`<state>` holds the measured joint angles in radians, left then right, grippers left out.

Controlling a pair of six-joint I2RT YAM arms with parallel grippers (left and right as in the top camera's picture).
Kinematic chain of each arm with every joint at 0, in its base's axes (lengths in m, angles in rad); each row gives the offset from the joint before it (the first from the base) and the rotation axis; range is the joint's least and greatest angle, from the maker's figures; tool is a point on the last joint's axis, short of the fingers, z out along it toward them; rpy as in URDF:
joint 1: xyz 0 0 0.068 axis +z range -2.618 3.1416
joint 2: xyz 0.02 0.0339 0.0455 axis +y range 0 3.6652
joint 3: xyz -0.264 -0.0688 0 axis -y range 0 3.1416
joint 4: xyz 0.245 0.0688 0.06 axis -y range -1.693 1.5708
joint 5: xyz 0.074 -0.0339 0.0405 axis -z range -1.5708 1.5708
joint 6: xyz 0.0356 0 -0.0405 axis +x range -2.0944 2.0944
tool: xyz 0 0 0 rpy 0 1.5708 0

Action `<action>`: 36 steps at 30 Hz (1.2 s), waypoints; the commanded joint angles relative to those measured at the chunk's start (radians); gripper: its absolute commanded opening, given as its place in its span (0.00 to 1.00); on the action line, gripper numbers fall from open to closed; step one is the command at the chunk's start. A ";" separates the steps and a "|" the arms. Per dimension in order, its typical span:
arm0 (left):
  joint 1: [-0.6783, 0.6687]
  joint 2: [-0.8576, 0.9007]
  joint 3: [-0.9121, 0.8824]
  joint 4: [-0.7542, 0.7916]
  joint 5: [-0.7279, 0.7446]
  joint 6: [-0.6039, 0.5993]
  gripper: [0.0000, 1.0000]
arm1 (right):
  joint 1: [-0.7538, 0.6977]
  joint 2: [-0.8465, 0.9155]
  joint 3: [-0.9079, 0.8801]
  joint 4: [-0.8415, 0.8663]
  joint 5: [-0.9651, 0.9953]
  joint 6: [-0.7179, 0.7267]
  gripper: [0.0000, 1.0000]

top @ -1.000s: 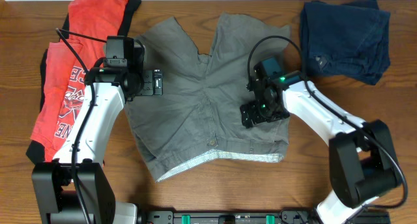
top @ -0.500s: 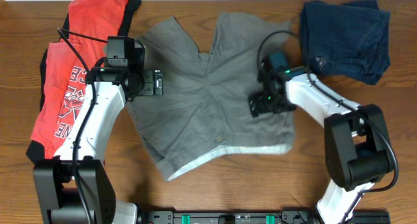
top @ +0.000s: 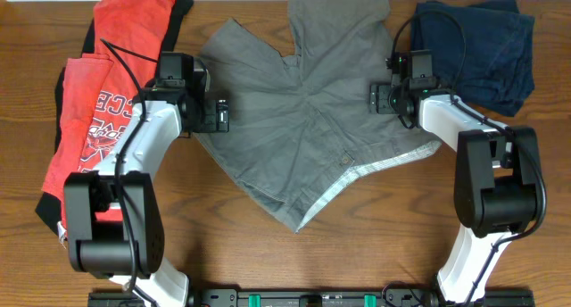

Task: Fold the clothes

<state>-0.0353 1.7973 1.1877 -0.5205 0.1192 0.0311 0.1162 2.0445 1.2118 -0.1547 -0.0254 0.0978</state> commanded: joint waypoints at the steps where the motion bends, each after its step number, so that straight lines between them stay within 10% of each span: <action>1: 0.003 0.036 -0.004 0.035 0.007 0.014 0.98 | -0.006 0.055 -0.003 0.032 -0.005 -0.011 0.85; 10: 0.005 0.102 -0.004 0.130 -0.070 -0.001 0.98 | -0.004 0.054 0.185 -0.180 -0.008 -0.055 0.99; 31: 0.037 0.166 -0.004 0.197 -0.121 -0.142 0.99 | 0.051 0.054 0.333 -0.412 -0.080 -0.080 0.95; 36: 0.037 0.171 -0.004 0.190 -0.121 -0.142 0.81 | 0.055 0.054 0.333 -0.424 -0.087 -0.079 0.83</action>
<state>-0.0010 1.9583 1.1877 -0.3298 0.0147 -0.1112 0.1623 2.0869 1.5269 -0.5735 -0.0994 0.0288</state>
